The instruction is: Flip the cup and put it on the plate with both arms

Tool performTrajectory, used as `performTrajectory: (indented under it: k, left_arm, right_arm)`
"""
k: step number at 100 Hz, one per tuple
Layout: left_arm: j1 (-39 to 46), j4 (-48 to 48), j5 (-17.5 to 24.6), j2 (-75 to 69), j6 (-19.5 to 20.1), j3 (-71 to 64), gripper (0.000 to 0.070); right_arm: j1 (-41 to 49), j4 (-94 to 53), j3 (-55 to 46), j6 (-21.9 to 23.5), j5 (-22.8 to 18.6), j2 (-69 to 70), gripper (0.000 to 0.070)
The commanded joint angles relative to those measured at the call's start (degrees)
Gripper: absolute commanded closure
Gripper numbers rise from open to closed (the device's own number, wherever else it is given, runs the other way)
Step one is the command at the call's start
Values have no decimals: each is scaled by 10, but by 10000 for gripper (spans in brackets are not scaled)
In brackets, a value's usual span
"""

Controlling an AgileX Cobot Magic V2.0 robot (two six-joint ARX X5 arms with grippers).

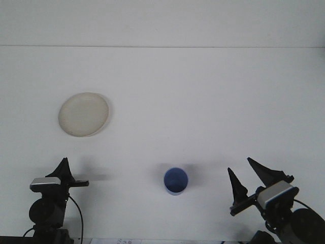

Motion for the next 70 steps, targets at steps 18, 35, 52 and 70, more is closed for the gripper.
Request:
performTrajectory:
  k: [18, 35, 52, 70]
  left_arm:
    - [1, 23, -2, -1, -136, -11, 685]
    - [1, 52, 3, -1, -222, -3, 685]
    - [1, 5, 44, 39, -240, 99, 685]
    - [-1, -86, 155, 193, -180, 286, 591]
  right_arm:
    - [6, 1, -68, 20, -1, -104, 259]
    - [6, -10, -68, 18, -1, -108, 259]
    - [6, -13, -68, 14, -1, -108, 259]
    - [6, -19, -68, -2, -1, -108, 259]
